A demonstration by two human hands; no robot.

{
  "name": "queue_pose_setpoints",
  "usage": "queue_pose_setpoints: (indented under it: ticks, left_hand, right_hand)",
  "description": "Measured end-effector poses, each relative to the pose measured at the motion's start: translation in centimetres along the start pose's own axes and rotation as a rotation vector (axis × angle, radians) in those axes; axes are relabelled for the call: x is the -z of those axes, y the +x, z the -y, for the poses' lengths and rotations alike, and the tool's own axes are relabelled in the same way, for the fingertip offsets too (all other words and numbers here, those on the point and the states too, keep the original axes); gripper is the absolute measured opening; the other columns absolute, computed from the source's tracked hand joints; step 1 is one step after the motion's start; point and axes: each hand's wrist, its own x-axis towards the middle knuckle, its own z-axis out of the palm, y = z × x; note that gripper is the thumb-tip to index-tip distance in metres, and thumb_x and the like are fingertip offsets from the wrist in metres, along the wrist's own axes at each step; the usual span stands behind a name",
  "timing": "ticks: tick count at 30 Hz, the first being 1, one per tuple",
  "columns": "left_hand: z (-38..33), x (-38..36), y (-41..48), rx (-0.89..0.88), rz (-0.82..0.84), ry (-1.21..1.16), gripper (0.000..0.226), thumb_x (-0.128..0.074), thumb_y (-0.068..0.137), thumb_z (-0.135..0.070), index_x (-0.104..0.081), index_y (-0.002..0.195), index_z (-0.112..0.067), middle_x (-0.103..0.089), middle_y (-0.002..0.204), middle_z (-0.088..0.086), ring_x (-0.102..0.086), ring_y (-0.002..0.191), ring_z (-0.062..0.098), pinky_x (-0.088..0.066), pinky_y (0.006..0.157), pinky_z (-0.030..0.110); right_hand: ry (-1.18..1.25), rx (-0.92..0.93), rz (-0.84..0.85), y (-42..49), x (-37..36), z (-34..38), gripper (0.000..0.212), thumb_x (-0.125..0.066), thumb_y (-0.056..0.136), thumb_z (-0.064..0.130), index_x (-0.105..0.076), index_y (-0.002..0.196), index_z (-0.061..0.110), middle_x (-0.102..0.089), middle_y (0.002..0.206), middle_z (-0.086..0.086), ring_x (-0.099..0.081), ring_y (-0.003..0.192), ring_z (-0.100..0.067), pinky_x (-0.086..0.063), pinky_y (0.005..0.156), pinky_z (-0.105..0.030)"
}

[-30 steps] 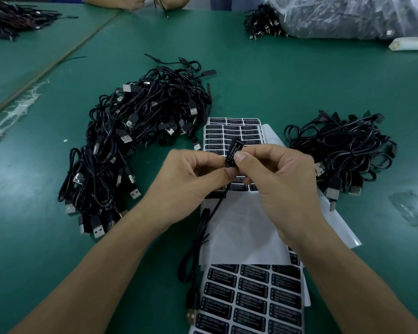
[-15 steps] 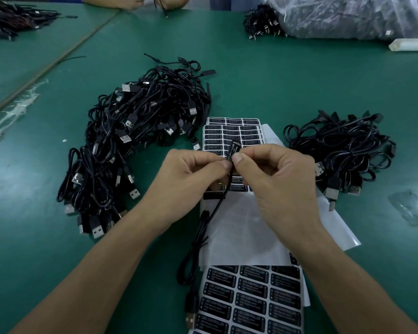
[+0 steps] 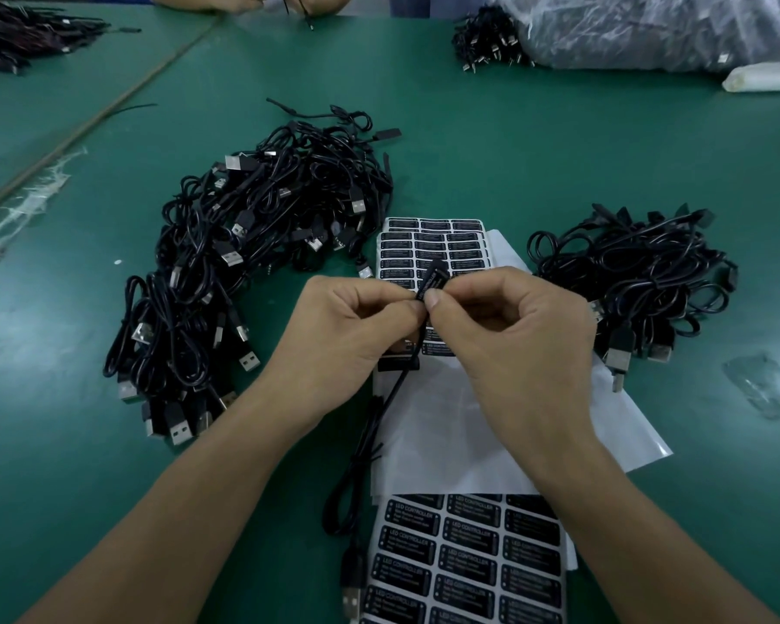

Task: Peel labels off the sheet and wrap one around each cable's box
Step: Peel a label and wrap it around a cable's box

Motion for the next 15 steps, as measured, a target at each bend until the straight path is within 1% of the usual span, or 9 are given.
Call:
queue_pose_setpoints:
  ticks: [3,6,11,14,15]
  left_hand:
    - [0.0,-0.02,-0.02,-0.004,0.008,0.004,0.024,-0.065,0.09,0.002,-0.077,0.071,-0.008,-0.063,0.059,0.001,-0.053,0.058,0.009,-0.045,0.057,0.016]
    - [0.1,0.03,0.02,-0.011,0.012,0.007,0.029,-0.065,0.091,0.002,-0.076,0.068,-0.012,-0.062,0.057,-0.001,-0.052,0.057,0.008,-0.045,0.057,0.016]
    - [0.15,0.14,0.12,-0.02,0.025,0.013,0.025,-0.065,0.092,0.001,-0.077,0.072,-0.009,-0.063,0.06,-0.001,-0.053,0.059,0.008,-0.045,0.059,0.018]
    - [0.17,0.25,0.19,-0.024,0.041,0.023,0.027,-0.064,0.092,0.001,-0.076,0.072,-0.011,-0.062,0.059,-0.001,-0.053,0.06,0.007,-0.046,0.06,0.018]
    - [0.18,0.26,0.21,-0.029,0.048,0.031,0.026,-0.065,0.093,0.0,-0.076,0.071,-0.01,-0.061,0.059,0.004,-0.052,0.061,0.01,-0.045,0.06,0.02]
  right_hand:
    - [0.038,-0.037,-0.034,0.18,0.24,-0.09,0.019,-0.085,0.079,0.018,-0.07,0.085,0.028,-0.072,0.076,0.01,-0.07,0.071,-0.009,-0.054,0.065,-0.016]
    - [0.063,-0.062,-0.042,0.31,0.38,-0.22,0.025,-0.087,0.076,0.021,-0.068,0.091,0.027,-0.073,0.077,0.007,-0.071,0.071,-0.011,-0.054,0.065,-0.017]
    - [0.093,-0.093,-0.004,0.58,0.24,-0.59,0.028,-0.085,0.079,0.02,-0.071,0.102,0.026,-0.075,0.079,0.011,-0.072,0.073,-0.008,-0.054,0.067,-0.016]
    - [0.115,-0.111,0.034,0.86,0.3,-0.89,0.026,-0.083,0.081,0.02,-0.073,0.105,0.025,-0.076,0.082,0.009,-0.073,0.077,-0.009,-0.056,0.071,-0.019]
    - [0.129,-0.12,0.052,0.94,0.3,-0.96,0.025,-0.082,0.081,0.02,-0.074,0.105,0.023,-0.077,0.083,0.006,-0.074,0.078,-0.012,-0.057,0.072,-0.022]
